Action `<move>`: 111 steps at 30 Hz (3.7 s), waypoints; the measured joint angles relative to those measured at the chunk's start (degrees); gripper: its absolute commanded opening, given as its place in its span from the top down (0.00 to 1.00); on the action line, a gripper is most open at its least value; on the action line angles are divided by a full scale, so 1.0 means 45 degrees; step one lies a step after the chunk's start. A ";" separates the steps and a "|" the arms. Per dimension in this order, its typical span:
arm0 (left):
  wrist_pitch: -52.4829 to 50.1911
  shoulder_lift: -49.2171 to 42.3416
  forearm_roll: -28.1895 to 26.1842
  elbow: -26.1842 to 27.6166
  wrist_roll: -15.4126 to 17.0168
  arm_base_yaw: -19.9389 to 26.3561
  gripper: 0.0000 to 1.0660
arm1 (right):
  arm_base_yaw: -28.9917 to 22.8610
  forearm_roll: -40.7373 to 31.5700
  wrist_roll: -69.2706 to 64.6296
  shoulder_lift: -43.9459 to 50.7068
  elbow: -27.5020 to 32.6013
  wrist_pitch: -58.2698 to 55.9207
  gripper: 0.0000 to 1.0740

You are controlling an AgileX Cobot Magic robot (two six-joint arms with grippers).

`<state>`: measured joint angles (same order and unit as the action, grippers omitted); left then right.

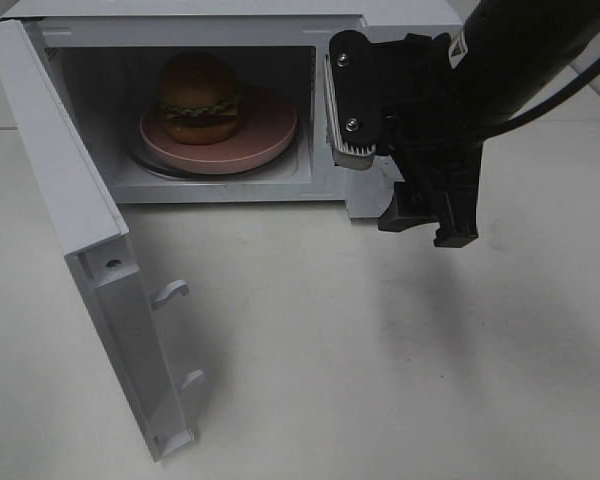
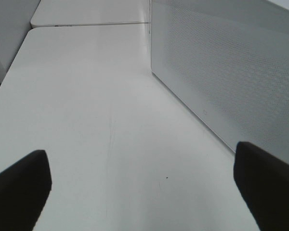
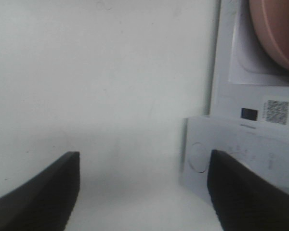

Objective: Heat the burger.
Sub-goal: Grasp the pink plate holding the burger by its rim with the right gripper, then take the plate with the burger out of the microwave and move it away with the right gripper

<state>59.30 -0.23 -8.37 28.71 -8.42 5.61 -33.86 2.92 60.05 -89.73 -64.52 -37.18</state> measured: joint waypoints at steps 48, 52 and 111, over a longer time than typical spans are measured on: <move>0.0000 0.0000 0.0000 0.0000 0.0000 0.0000 0.08 | -0.1362 0.3514 -0.3871 -0.6990 -0.6188 0.3501 0.29; 0.0000 0.0000 0.0000 0.0000 0.0000 0.0000 0.08 | -0.1362 0.3514 -0.3871 -0.7448 -0.6595 0.3565 0.28; 0.0000 0.0000 0.0000 0.0000 0.0000 0.0000 0.08 | -0.1197 0.2903 -0.2203 -1.1179 -1.1446 0.1273 1.00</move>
<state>59.30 -0.23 -8.37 28.71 -8.42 5.61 -39.25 15.99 50.13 -140.03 -116.02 -31.46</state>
